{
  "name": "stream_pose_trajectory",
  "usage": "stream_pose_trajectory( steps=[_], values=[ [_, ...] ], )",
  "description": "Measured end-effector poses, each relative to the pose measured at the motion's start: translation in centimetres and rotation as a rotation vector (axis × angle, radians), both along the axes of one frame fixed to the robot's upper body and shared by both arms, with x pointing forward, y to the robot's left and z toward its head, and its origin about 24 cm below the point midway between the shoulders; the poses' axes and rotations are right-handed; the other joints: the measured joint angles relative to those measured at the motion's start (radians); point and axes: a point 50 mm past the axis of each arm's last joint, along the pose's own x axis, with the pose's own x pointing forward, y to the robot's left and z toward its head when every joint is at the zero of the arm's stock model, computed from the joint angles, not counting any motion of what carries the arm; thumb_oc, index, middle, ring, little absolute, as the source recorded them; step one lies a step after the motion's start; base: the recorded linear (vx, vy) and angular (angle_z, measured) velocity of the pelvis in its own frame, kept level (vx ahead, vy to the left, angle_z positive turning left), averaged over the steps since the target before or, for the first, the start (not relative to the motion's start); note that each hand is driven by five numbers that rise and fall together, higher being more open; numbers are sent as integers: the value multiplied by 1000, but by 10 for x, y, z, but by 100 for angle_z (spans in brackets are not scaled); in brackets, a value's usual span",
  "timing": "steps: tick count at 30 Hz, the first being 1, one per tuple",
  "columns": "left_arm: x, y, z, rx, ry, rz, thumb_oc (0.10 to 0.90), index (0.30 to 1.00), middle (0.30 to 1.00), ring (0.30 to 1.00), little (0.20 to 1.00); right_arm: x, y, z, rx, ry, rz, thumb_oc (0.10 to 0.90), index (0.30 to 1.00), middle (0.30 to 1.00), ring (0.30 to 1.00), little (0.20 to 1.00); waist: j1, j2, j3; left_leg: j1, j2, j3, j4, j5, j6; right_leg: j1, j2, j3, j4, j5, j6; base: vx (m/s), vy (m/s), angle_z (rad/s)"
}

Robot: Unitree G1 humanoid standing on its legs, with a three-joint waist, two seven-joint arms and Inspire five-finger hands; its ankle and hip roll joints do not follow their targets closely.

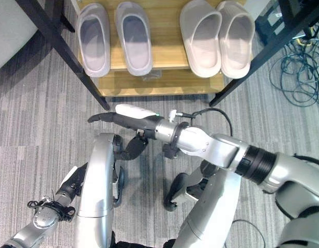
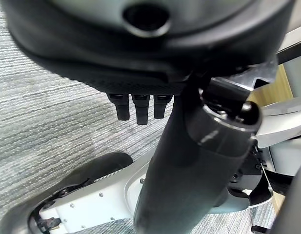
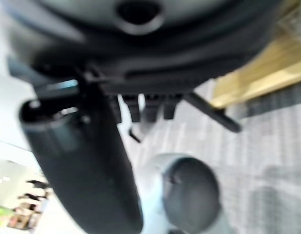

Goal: Arrange the slippers neatly on the shoe rack.

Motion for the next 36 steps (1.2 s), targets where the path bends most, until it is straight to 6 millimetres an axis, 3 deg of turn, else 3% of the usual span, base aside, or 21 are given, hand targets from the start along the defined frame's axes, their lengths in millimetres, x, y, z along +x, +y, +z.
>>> stream_pose_trajectory(
  steps=[7,10,16,22,25,30,36],
  values=[
    [-2,-4,-4,-18,-1,32,800,900,900,900,900,8,-17,39,294,-279,-163,800,900,900,900,900,-11,-6,1,1,5,0,0,0,0,-2,6,0,-1,2,0,-1,0,-1],
    [-2,-2,-4,-16,-4,49,800,900,900,900,900,11,-20,44,325,-349,-207,800,900,900,900,900,-16,-6,1,3,7,-1,-1,-1,-2,-3,10,-1,-1,2,-1,-6,-4,-3],
    [-4,-2,-5,-20,1,60,800,900,900,900,900,15,-25,38,337,-391,-258,800,900,900,900,900,-19,-6,1,4,7,-1,0,-1,-2,-3,11,-1,-1,3,-2,0,0,0],
    [-9,0,-8,-15,14,84,800,900,900,900,900,43,-25,25,427,-386,-416,800,900,900,900,900,-18,-3,1,7,10,-2,0,-1,-2,-5,13,-1,-1,6,-6,0,0,0],
    [-10,1,-10,-18,20,92,800,900,900,900,900,66,-34,12,488,-336,-588,800,900,900,900,900,-2,-1,1,7,11,-2,-1,-2,-3,-7,14,-1,-1,7,-6,0,0,0],
    [-12,4,-15,-16,37,129,800,900,900,900,900,80,-41,3,551,-300,-722,800,900,900,900,900,6,7,2,6,10,1,-2,-2,-4,-10,13,1,0,7,-6,0,0,0],
    [-12,3,-16,-22,40,135,800,900,900,900,900,82,-46,7,639,-330,-792,800,900,900,900,900,7,13,2,11,11,3,-7,-2,-4,-10,14,4,0,7,-7,0,0,0]
  ],
)
